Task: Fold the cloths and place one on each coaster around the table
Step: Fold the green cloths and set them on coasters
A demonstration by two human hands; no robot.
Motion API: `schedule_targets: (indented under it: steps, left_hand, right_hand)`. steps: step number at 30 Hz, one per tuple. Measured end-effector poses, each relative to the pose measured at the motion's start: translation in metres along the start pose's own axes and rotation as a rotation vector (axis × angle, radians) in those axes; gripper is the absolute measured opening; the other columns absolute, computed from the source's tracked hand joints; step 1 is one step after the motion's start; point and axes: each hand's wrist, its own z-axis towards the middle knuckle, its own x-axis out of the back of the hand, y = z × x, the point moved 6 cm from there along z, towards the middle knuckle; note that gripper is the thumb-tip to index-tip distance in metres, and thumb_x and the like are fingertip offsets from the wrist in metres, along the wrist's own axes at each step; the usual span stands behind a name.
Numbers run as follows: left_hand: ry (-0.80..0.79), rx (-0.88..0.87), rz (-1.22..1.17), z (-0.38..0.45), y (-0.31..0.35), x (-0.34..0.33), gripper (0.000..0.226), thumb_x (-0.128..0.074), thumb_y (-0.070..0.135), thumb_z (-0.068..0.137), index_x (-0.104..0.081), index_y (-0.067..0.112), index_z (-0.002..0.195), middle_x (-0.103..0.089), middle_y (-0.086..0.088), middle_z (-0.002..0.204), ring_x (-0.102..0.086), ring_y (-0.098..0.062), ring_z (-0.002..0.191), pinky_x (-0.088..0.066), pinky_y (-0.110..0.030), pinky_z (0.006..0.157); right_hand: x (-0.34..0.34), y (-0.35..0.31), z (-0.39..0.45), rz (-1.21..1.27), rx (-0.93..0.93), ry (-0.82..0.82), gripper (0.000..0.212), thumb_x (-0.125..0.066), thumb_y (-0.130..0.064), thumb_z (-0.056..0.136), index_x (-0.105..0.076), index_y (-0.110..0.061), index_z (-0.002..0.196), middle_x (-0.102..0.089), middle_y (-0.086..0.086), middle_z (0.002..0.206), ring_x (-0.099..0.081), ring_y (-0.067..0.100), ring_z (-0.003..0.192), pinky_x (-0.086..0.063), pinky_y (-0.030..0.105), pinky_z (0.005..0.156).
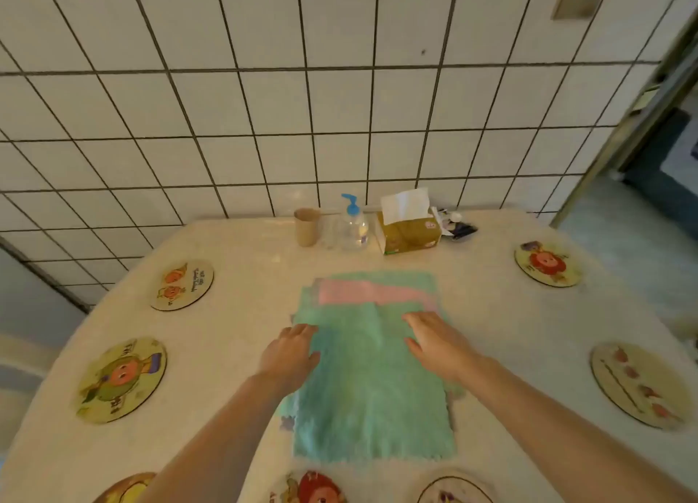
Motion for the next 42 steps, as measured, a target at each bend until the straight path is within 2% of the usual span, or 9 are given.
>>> schedule_targets:
  steps: [9, 18, 24, 27, 29, 31, 35, 39, 42]
  left_hand:
    - [-0.118, 0.047, 0.074, 0.12, 0.012, -0.035, 0.069, -0.045, 0.013, 0.09, -0.014, 0.02, 0.151, -0.024, -0.003, 0.156, -0.021, -0.024, 0.143, -0.025, -0.039, 0.112]
    - [-0.185, 0.049, -0.036, 0.144, -0.01, -0.038, 0.053, -0.062, 0.026, 0.086, -0.045, 0.02, 0.136, -0.054, -0.003, 0.133, -0.047, -0.026, 0.121, -0.04, -0.036, 0.099]
    - [-0.232, 0.052, -0.138, 0.126, -0.039, -0.017, 0.017, -0.064, 0.014, 0.082, -0.065, 0.006, 0.097, -0.062, -0.01, 0.094, -0.056, -0.025, 0.089, -0.038, -0.028, 0.071]
    - [-0.166, 0.063, -0.317, 0.11, -0.055, 0.007, 0.01, -0.075, 0.01, 0.076, -0.066, 0.011, 0.071, -0.056, -0.002, 0.067, -0.049, -0.014, 0.064, -0.035, -0.022, 0.058]
    - [-0.147, 0.062, -0.422, 0.093, -0.066, 0.026, 0.029, -0.078, 0.007, 0.074, -0.059, 0.02, 0.056, -0.047, 0.009, 0.052, -0.042, -0.003, 0.051, -0.031, -0.017, 0.051]
    - [-0.148, 0.079, -0.469, 0.073, -0.081, 0.043, 0.031, -0.079, 0.004, 0.073, -0.06, 0.021, 0.055, -0.047, 0.013, 0.045, -0.041, 0.001, 0.047, -0.032, -0.015, 0.05]
    - [-0.029, 0.102, -0.463, 0.031, -0.12, 0.087, 0.024, -0.078, 0.004, 0.074, -0.063, 0.019, 0.062, -0.052, 0.014, 0.048, -0.047, -0.011, 0.058, -0.036, -0.016, 0.052]
    - [0.214, 0.163, -0.399, -0.017, -0.168, 0.138, 0.009, -0.074, 0.015, 0.08, -0.066, 0.014, 0.084, -0.06, 0.0, 0.077, -0.051, -0.018, 0.075, -0.038, -0.024, 0.06]
    - [0.392, 0.136, -0.253, -0.058, -0.198, 0.173, 0.007, -0.069, 0.024, 0.082, -0.063, 0.025, 0.084, -0.063, 0.0, 0.079, -0.055, -0.022, 0.076, -0.041, -0.032, 0.067]
  right_hand:
    - [-0.032, 0.05, 0.118, -0.021, 0.068, -0.184, 0.05, -0.043, -0.011, 0.092, -0.031, -0.008, 0.141, -0.04, 0.016, 0.143, -0.039, 0.033, 0.128, -0.039, 0.045, 0.101]
    - [-0.05, 0.065, 0.139, 0.02, 0.086, -0.298, 0.03, -0.054, -0.014, 0.089, -0.053, -0.011, 0.119, -0.057, 0.01, 0.122, -0.053, 0.026, 0.108, -0.045, 0.034, 0.089]
    - [-0.036, 0.072, 0.128, 0.269, 0.02, -0.406, 0.041, -0.061, -0.017, 0.088, -0.054, -0.008, 0.127, -0.058, 0.004, 0.123, -0.054, 0.02, 0.116, -0.042, 0.025, 0.092]
    - [-0.016, 0.067, 0.123, 0.438, -0.018, -0.34, 0.036, -0.066, -0.021, 0.086, -0.06, -0.011, 0.121, -0.061, 0.004, 0.123, -0.056, 0.018, 0.114, -0.043, 0.025, 0.092]
    - [0.002, 0.049, 0.115, 0.514, -0.003, -0.298, 0.012, -0.064, -0.016, 0.088, -0.065, -0.027, 0.091, -0.065, -0.009, 0.095, -0.061, 0.006, 0.09, -0.044, 0.017, 0.076]
    - [0.02, 0.026, 0.11, 0.551, 0.039, -0.234, 0.024, -0.062, -0.013, 0.089, -0.057, -0.031, 0.074, -0.057, -0.016, 0.077, -0.053, -0.002, 0.071, -0.039, 0.016, 0.065]
    - [0.051, -0.035, 0.103, 0.553, 0.143, -0.045, 0.014, -0.062, -0.013, 0.088, -0.061, -0.004, 0.076, -0.056, 0.002, 0.074, -0.05, 0.011, 0.07, -0.039, 0.033, 0.067]
    - [0.086, -0.111, 0.088, 0.545, 0.206, 0.201, 0.012, -0.06, -0.018, 0.09, -0.064, -0.008, 0.097, -0.061, 0.001, 0.089, -0.053, 0.01, 0.083, -0.039, 0.022, 0.07]
    - [0.105, -0.163, 0.065, 0.508, 0.252, 0.372, 0.007, -0.06, -0.015, 0.09, -0.065, -0.011, 0.093, -0.06, -0.006, 0.08, -0.052, 0.007, 0.074, -0.035, 0.021, 0.063]
